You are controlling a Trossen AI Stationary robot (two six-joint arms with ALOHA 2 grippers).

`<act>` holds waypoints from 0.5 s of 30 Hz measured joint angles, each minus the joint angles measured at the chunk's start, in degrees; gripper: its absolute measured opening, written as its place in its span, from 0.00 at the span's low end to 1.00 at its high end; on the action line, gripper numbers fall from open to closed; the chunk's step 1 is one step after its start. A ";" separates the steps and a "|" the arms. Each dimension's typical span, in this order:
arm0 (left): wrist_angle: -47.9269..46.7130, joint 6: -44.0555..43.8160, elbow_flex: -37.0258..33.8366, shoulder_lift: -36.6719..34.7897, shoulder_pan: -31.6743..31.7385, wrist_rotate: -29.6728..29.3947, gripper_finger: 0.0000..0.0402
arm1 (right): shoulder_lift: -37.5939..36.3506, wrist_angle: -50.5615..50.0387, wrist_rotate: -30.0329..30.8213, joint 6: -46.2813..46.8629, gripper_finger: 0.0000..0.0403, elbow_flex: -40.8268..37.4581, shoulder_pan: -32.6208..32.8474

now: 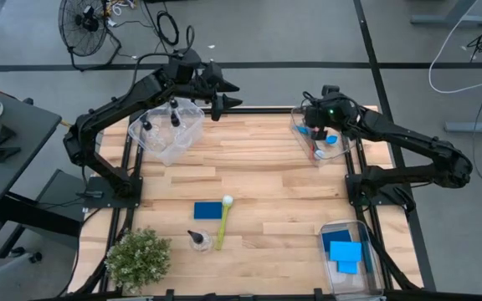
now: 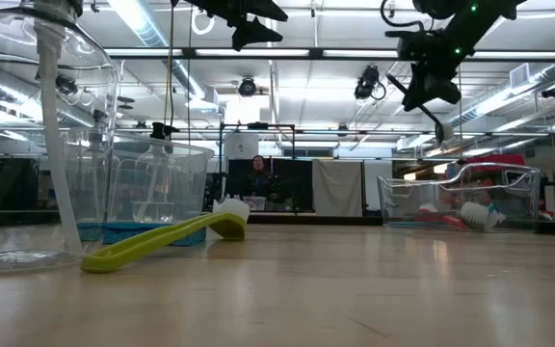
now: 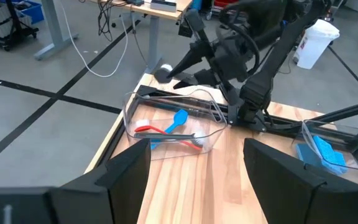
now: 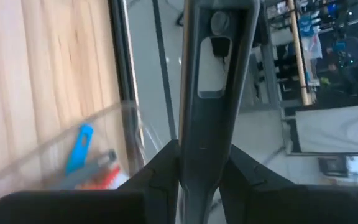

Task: Pick & Place Kitchen Sink Supplies
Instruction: Put the gray cleaning brush into the top transparent bin

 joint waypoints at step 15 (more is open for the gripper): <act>0.02 0.04 0.00 0.02 -0.02 -1.90 0.66 | 0.02 -10.11 0.49 -32.02 0.20 0.00 -0.02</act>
